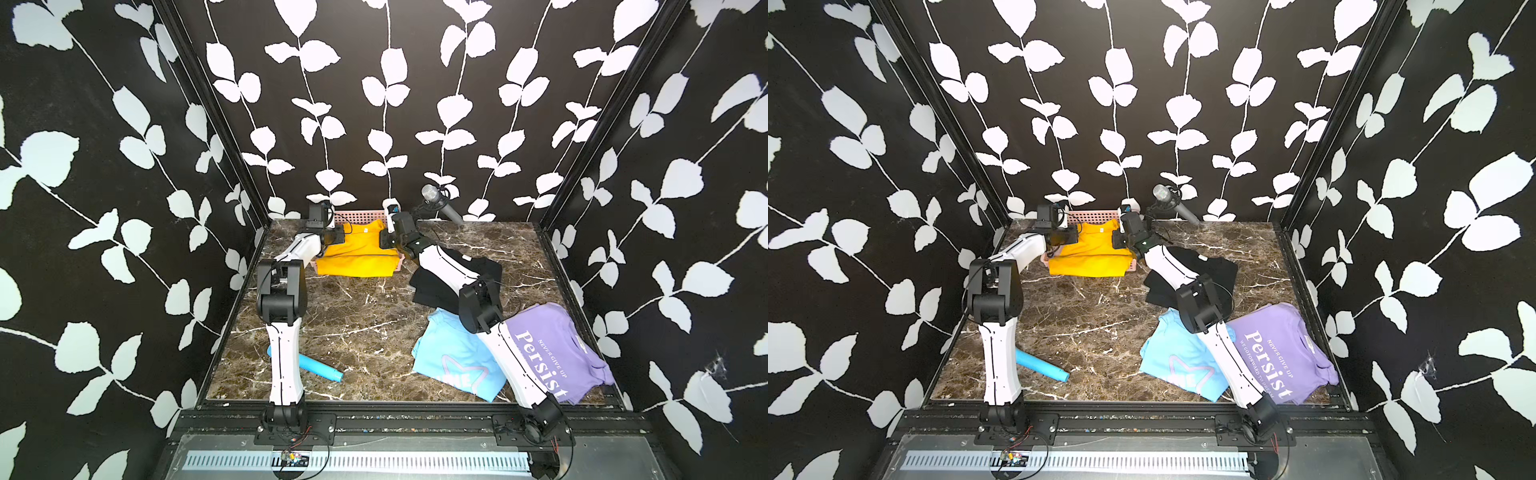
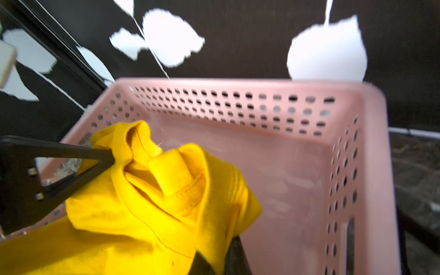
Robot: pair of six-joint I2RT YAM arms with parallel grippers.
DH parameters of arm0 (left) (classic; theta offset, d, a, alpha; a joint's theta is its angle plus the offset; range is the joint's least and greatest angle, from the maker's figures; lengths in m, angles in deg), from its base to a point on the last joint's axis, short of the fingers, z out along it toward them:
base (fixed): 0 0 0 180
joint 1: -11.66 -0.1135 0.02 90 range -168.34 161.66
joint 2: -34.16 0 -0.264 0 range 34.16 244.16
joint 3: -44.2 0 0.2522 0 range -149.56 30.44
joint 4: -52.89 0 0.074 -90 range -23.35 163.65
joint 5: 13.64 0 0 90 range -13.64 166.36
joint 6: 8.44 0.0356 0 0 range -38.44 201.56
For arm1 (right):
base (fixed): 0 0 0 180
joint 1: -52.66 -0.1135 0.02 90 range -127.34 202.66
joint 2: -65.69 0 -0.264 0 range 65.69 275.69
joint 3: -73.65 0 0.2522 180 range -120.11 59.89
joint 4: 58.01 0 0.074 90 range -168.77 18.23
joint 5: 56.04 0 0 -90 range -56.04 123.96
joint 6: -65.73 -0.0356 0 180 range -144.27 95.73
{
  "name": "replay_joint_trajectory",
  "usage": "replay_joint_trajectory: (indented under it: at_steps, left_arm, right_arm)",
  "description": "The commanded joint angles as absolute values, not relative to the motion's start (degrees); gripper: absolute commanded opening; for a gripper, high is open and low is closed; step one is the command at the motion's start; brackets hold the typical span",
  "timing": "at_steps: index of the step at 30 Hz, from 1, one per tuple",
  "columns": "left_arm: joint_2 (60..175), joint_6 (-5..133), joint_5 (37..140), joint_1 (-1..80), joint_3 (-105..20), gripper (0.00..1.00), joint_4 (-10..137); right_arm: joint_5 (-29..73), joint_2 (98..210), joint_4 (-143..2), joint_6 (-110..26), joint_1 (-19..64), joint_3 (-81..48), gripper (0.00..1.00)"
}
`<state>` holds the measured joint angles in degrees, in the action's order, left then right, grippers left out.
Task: Put the folded t-shirts into the basket
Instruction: Move the bin to the center of the board, then place the T-shirt in the bin.
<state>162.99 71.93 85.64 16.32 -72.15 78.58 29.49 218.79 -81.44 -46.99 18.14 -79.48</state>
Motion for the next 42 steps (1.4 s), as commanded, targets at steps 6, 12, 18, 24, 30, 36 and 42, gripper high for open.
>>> replay_joint_trajectory:
  at_steps: [6, 12, 18, 24, 30, 36, 42]
  left_arm:
    - [148.8, 69.5, 86.7, 15.8, -60.7, 0.00, 79.8]
    - [141.9, 67.2, 87.6, 15.9, -49.3, 0.00, 76.9]
    - [136.4, 65.9, 88.3, 16.1, -41.4, 0.00, 75.2]
    - [131.0, 65.4, 88.2, 16.1, -38.6, 0.00, 75.7]
    - [126.3, 66.0, 87.4, 16.1, -41.0, 0.00, 78.4]
    - [120.8, 66.4, 86.6, 16.1, -40.7, 0.00, 79.5]
    - [116.0, 66.9, 86.1, 16.1, -41.4, 0.00, 81.4]
  right_arm:
    - [31.2, 205.6, -81.1, -48.1, 16.3, -67.5, 0.00]
    - [31.9, 198.8, -79.0, -49.4, 15.0, -55.7, 0.00]
    - [32.5, 192.3, -75.4, -50.5, 13.9, -44.1, 0.00]
    - [33.1, 186.8, -73.3, -51.4, 12.9, -36.5, 0.00]
    - [33.3, 183.2, -72.9, -50.2, 12.8, -37.3, 0.00]
    - [32.1, 179.0, -73.3, -48.9, 12.9, -37.1, 0.00]
    - [29.5, 175.3, -74.5, -48.8, 12.8, -37.2, 0.00]
